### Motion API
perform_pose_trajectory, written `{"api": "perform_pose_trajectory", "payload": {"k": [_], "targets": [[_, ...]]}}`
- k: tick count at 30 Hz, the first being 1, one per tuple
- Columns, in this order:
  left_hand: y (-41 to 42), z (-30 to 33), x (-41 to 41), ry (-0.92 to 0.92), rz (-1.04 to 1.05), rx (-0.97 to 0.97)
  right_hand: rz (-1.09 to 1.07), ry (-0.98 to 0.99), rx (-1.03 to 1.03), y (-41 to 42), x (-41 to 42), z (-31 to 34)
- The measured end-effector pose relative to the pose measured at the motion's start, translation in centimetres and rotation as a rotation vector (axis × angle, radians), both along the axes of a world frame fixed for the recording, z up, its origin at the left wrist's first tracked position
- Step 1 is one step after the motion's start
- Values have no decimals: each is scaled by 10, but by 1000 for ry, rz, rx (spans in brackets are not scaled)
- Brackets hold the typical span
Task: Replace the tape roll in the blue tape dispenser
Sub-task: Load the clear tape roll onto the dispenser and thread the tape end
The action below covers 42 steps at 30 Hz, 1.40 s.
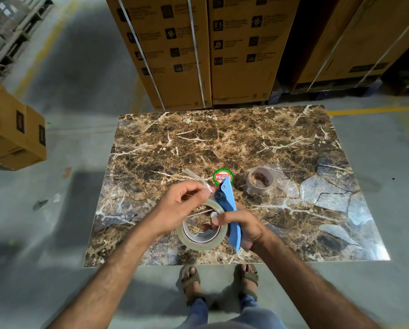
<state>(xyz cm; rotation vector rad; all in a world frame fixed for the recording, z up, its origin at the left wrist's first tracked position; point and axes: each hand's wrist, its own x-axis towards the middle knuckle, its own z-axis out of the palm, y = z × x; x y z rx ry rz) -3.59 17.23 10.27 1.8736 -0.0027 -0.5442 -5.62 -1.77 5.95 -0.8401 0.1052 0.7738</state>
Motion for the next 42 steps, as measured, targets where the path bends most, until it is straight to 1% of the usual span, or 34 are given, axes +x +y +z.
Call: {"api": "perform_pose_trajectory", "payload": {"k": [5,8,12,16,20,22,24,26,29,31,33,38,40,42], "targets": [[3,4,4,-30,-71,10,42,23,-69,-3,-3,-9],[6,13,6,-100,-176,107,68,72,-90,-3,-6,-13],[9,19,11,-168,-335,235,57,74,-98,-1,-9,-18],[5,25,12,-271,-432,315,69,69,-130,-1,-8,-22],[-1,29,10,-368,-527,463,64,54,-146,-2,-8,-20],[-5,27,7,-439,-504,536,51,58,-157,-2,-8,-20],[-10,24,2,-484,-422,577,28,66,-175,-1,-7,-22],[-17,19,-5,-476,-312,538,13,68,-213,2,-3,-22],[-23,12,-12,-343,-133,369,2,36,-210,3,1,-23],[-24,6,-13,-228,-54,265,8,12,-211,1,2,-22],[-23,3,-13,-153,-3,196,19,4,-208,-1,1,-22],[-20,2,-15,-157,97,162,20,16,-234,-1,-2,-31],[-19,6,-13,-152,85,139,43,17,-226,0,-3,-34],[-18,9,-10,-106,52,132,71,5,-200,0,-5,-35]]}}
